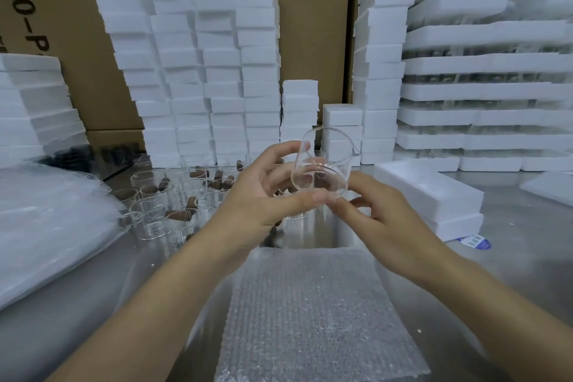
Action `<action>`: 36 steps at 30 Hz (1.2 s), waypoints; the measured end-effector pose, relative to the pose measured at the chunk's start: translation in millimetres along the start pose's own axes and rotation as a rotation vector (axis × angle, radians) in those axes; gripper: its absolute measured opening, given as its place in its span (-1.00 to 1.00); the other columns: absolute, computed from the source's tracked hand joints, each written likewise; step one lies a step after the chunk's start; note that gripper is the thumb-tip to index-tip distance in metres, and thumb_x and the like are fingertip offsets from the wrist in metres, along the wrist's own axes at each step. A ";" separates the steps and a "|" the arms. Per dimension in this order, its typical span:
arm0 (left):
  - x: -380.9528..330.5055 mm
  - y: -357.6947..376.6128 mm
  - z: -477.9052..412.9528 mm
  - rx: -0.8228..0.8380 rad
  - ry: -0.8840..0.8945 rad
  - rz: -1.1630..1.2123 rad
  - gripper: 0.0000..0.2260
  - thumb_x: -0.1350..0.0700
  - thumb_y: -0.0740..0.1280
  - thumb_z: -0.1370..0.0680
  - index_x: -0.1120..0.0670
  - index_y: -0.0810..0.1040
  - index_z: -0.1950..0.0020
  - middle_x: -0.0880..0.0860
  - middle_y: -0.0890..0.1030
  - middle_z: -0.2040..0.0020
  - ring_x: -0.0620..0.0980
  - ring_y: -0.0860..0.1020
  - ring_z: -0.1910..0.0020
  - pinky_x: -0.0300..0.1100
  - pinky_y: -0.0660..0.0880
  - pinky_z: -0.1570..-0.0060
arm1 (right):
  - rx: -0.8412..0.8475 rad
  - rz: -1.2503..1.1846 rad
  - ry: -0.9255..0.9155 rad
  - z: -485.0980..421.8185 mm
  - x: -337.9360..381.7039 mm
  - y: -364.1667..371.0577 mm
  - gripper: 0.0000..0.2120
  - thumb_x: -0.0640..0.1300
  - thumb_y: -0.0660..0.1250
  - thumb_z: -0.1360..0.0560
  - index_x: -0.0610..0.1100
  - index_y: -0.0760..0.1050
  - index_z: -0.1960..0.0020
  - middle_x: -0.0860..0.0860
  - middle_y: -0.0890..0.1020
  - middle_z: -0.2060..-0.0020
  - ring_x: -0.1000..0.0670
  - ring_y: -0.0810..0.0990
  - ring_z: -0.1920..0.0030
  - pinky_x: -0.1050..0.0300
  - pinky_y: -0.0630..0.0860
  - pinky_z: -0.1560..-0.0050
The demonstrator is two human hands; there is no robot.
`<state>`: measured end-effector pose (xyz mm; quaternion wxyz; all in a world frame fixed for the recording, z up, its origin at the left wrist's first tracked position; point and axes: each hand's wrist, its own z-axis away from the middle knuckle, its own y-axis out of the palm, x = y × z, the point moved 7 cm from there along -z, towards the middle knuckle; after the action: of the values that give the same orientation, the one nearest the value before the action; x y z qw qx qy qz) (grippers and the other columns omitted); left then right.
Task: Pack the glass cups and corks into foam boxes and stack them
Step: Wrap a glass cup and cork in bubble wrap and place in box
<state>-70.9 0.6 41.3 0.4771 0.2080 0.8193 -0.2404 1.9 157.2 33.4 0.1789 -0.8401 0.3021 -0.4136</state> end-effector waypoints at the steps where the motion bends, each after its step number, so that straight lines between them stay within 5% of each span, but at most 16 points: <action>1: 2.8 2.5 0.4 0.009 -0.012 0.020 -0.32 -0.02 0.64 -0.43 -0.16 0.45 -0.49 -0.06 0.72 -0.30 0.01 0.63 -0.37 0.14 0.46 -0.43 | -0.012 -0.030 0.002 -0.4 0.4 0.6 -0.77 0.09 0.25 -0.72 0.24 0.58 -0.33 0.28 0.66 -0.25 0.16 0.62 -0.27 0.27 0.54 -0.11; 3: 8.2 8.6 0.8 0.009 -0.038 0.047 -0.33 -0.06 0.63 -0.43 -0.25 0.44 -0.48 -0.09 0.71 -0.31 -0.02 0.63 -0.38 0.19 0.42 -0.46 | -0.037 -0.092 0.042 -1.7 -3.5 0.0 -0.80 0.03 0.29 -0.72 0.17 0.65 -0.25 0.21 0.71 -0.16 0.13 0.66 -0.20 0.21 0.56 -0.08; 6: 15.2 13.8 1.3 -0.050 -0.077 0.077 -0.34 -0.18 0.61 -0.42 -0.25 0.45 -0.47 -0.17 0.71 -0.29 -0.16 0.67 -0.27 0.00 0.48 -0.26 | -0.034 -0.161 0.119 -1.8 -13.6 -0.7 -0.83 -0.04 0.32 -0.71 0.08 0.69 -0.18 0.14 0.76 -0.05 0.09 0.70 -0.11 0.07 0.58 -0.11; 11: 28.3 17.0 7.1 -0.220 -0.183 -0.111 -0.51 -0.22 0.52 -0.55 -0.23 0.47 -0.44 -0.16 0.73 -0.20 -0.16 0.68 -0.11 -0.10 0.57 -0.08 | -0.186 -0.336 0.242 -0.6 -28.7 -9.3 -0.81 -0.04 0.36 -0.67 0.04 0.72 0.04 0.12 0.75 0.13 0.15 0.69 0.06 0.36 0.53 0.10; 14: 41.5 52.1 18.9 0.118 -0.170 -0.578 -0.36 -0.39 0.35 -0.58 -0.28 0.28 -0.61 -0.17 0.52 -0.51 -0.12 0.54 -0.43 -0.12 0.48 -0.37 | -0.344 -0.419 0.346 0.4 -37.9 -20.0 -0.75 -0.01 0.36 -0.67 0.01 0.69 0.15 0.11 0.73 0.17 0.13 0.66 0.15 0.20 0.54 0.12; 16: 61.9 76.0 33.5 0.414 -0.214 -0.840 -0.18 -0.53 0.16 -0.58 -0.22 -0.01 -0.74 -0.12 0.16 -0.73 -0.06 0.18 -0.69 -0.16 0.16 -0.56 | -0.416 -0.444 0.402 2.0 -42.3 -26.0 -0.74 0.03 0.36 -0.67 0.00 0.67 0.16 0.12 0.73 0.18 0.12 0.65 0.18 0.13 0.50 0.10; 19: 76.8 85.4 42.5 0.616 -0.229 -1.053 -0.21 -0.46 -0.05 -0.67 -0.08 -0.22 -0.75 -0.06 -0.25 -0.75 -0.07 -0.24 -0.72 -0.12 -0.25 -0.64 | -0.484 -0.474 0.452 4.4 -46.7 -33.9 -0.75 0.05 0.37 -0.65 -0.04 0.65 0.14 0.14 0.71 0.19 0.11 0.63 0.21 0.10 0.49 0.10; 23: 73.8 74.1 34.3 0.521 -0.202 -1.014 -0.41 -0.24 -0.07 -0.78 -0.06 -0.07 -0.77 -0.08 -0.11 -0.76 -0.08 -0.11 -0.73 -0.03 -0.14 -0.71 | -0.514 -0.478 0.465 5.1 -48.0 -38.1 -0.74 0.02 0.38 -0.64 -0.07 0.64 0.16 0.12 0.67 0.25 0.10 0.60 0.26 0.11 0.49 0.13; 26: 63.5 60.8 25.9 0.340 -0.220 -0.846 -0.47 -0.27 -0.09 -0.76 -0.15 0.18 -0.72 -0.13 0.22 -0.71 -0.06 0.19 -0.68 -0.01 0.10 -0.68 | -0.541 -0.473 0.466 5.3 -48.3 -40.7 -0.72 -0.02 0.37 -0.62 -0.08 0.59 0.24 0.08 0.59 0.31 0.09 0.57 0.32 0.10 0.46 0.17; 28: 58.1 47.3 20.2 0.174 -0.270 -0.646 -0.58 -0.28 -0.07 -0.75 -0.22 0.49 -0.40 -0.22 0.56 -0.37 -0.21 0.50 -0.38 -0.24 0.39 -0.40 | -0.542 -0.453 0.458 5.0 -47.8 -41.6 -0.70 -0.05 0.37 -0.60 -0.06 0.56 0.29 0.06 0.56 0.34 0.09 0.53 0.35 0.06 0.44 0.17; 30: 49.2 35.3 13.8 0.035 -0.270 -0.503 -0.72 -0.30 -0.05 -0.74 -0.39 0.44 -0.14 -0.40 0.54 -0.03 -0.55 0.47 -0.05 -0.59 0.31 -0.03 | -0.529 -0.414 0.442 4.4 -48.2 -42.0 -0.69 -0.06 0.38 -0.59 -0.03 0.55 0.34 0.08 0.54 0.37 0.09 0.48 0.37 0.04 0.42 0.17; 31: 44.4 31.1 12.5 -0.009 -0.268 -0.460 -0.75 -0.31 -0.05 -0.73 -0.47 0.41 -0.20 -0.51 0.50 0.02 -0.71 0.38 0.02 -0.68 0.23 0.02 | -0.519 -0.394 0.437 4.2 -47.9 -41.6 -0.68 -0.06 0.37 -0.58 -0.02 0.57 0.35 0.09 0.54 0.38 0.10 0.48 0.37 0.06 0.43 0.18; 33: 41.9 24.4 12.1 -0.076 -0.271 -0.358 -0.59 -0.33 -0.07 -0.72 -0.39 0.33 -0.53 -0.67 0.38 -0.18 -0.79 0.16 -0.10 -0.67 0.07 -0.22 | -0.492 -0.370 0.432 3.3 -48.2 -39.9 -0.69 -0.05 0.36 -0.58 0.00 0.65 0.33 0.13 0.58 0.38 0.12 0.49 0.37 0.12 0.43 0.20; 36: 43.1 20.3 11.8 -0.110 -0.292 -0.297 -0.45 -0.33 -0.08 -0.73 -0.25 0.17 -0.71 -0.45 0.21 -0.53 -0.46 0.09 -0.37 -0.37 -0.06 -0.38 | -0.468 -0.300 0.432 2.7 -48.1 -39.5 -0.71 -0.04 0.34 -0.59 -0.02 0.68 0.27 0.16 0.63 0.36 0.16 0.52 0.37 0.15 0.42 0.17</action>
<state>-71.1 14.5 -5.8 0.5604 0.0215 0.7752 -0.2908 -4.7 218.6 25.3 -0.1495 -0.7864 0.2927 -0.5230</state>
